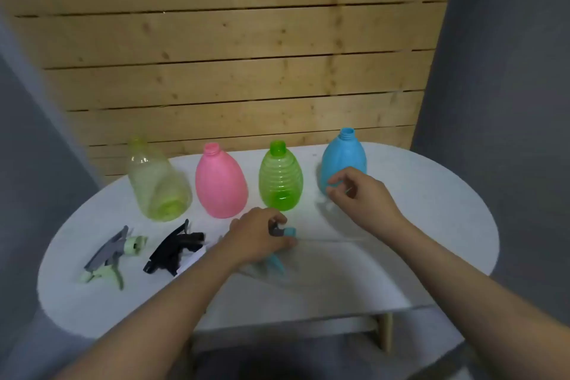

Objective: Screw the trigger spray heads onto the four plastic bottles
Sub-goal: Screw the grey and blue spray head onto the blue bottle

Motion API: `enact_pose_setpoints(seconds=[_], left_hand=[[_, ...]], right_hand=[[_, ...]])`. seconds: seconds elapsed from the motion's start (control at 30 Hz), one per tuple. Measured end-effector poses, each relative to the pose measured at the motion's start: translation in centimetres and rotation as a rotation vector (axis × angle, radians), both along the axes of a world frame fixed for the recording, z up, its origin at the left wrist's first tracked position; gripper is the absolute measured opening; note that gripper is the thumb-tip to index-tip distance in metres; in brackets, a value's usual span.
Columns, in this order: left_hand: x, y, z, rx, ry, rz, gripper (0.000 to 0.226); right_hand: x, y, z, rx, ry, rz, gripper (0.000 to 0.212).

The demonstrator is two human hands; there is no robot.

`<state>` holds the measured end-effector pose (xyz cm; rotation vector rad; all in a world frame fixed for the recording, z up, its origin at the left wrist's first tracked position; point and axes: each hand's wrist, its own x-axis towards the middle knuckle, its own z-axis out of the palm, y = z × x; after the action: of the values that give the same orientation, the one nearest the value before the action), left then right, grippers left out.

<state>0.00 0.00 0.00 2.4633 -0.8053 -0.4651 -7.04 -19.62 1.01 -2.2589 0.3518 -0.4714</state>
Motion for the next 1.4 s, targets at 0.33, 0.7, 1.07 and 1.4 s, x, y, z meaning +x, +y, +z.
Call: enact_pose_setpoints(seconds=[0.33, 0.7, 1.07, 1.4], left_hand=[[2.2, 1.3, 0.0, -0.319, 0.038, 0.112, 0.050], [3.0, 2.8, 0.6, -0.290, 0.066, 0.157, 0.048], [2.2, 4.5, 2.7, -0.438, 0.081, 0.256, 0.041], [1.6, 4.4, 3.5, -0.700, 0.080, 0.308, 0.050]], right_hand=[[1.8, -2.6, -0.7, -0.006, -0.126, -0.364, 0.051], [4.5, -3.5, -1.0, 0.288, -0.024, -0.184, 0.086], [1.2, -3.9, -0.4, 0.244, 0.084, 0.001, 0.082], [-2.6, -3.1, 0.7, -0.063, 0.074, 0.073, 0.075]])
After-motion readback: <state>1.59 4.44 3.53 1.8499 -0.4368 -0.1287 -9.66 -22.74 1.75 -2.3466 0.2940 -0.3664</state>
